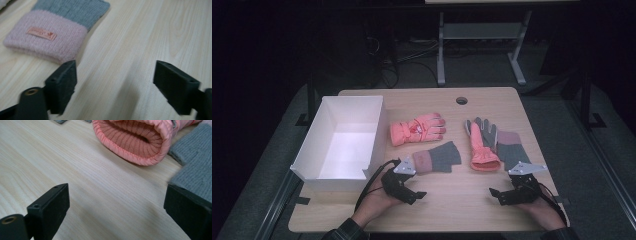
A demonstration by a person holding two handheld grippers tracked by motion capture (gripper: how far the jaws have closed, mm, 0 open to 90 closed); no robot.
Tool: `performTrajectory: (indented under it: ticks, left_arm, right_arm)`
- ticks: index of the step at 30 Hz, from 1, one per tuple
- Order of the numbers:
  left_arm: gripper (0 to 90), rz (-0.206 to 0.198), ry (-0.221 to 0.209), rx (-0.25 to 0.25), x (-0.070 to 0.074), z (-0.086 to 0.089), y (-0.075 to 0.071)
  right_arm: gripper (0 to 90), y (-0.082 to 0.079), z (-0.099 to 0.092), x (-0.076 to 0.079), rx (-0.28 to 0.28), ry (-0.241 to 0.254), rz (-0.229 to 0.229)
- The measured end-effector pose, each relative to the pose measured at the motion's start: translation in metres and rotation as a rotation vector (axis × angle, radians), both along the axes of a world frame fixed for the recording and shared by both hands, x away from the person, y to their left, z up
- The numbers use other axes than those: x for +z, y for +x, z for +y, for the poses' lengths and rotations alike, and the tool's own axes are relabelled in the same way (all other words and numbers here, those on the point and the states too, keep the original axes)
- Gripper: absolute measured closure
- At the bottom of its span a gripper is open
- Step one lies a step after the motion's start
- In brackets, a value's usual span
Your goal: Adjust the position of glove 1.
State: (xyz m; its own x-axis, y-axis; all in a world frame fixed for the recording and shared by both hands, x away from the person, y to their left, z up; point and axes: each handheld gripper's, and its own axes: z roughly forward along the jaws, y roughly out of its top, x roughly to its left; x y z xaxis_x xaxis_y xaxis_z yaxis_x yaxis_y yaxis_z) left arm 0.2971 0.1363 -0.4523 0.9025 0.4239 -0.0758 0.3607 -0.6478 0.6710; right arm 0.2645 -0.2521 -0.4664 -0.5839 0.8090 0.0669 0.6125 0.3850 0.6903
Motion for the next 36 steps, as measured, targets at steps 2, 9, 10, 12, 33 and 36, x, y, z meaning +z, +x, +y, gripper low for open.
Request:
performTrajectory:
  ticks: [2, 9, 10, 12, 33, 36]
  left_arm:
    - [23.1, 0.054, -0.015, 0.023, 0.002, -0.002, 0.002]
    - [61.2, 0.047, -0.035, 0.062, 0.014, -0.013, 0.01]
    - [66.9, 0.04, -0.028, 0.058, 0.015, -0.014, 0.011]
    - [80.1, 0.035, -0.023, 0.065, 0.017, -0.017, 0.012]
    - [89.8, -0.024, 0.009, 0.14, 0.025, -0.039, 0.068]
    - [89.8, -0.016, 0.012, 0.154, 0.023, -0.04, 0.075]
  right_arm:
    - [6.1, 0.0, 0.0, 0.0, 0.0, 0.0, 0.0]
    - [6.1, -0.001, -0.006, 0.003, -0.006, 0.02, -0.02]
    - [6.1, -0.001, -0.006, 0.003, -0.007, 0.021, -0.019]
    - [6.1, -0.001, -0.006, 0.004, -0.017, 0.018, -0.019]
    - [6.3, 0.0, -0.004, 0.003, -0.01, -0.004, -0.01]
    - [6.4, 0.0, -0.004, 0.003, -0.009, -0.003, -0.01]
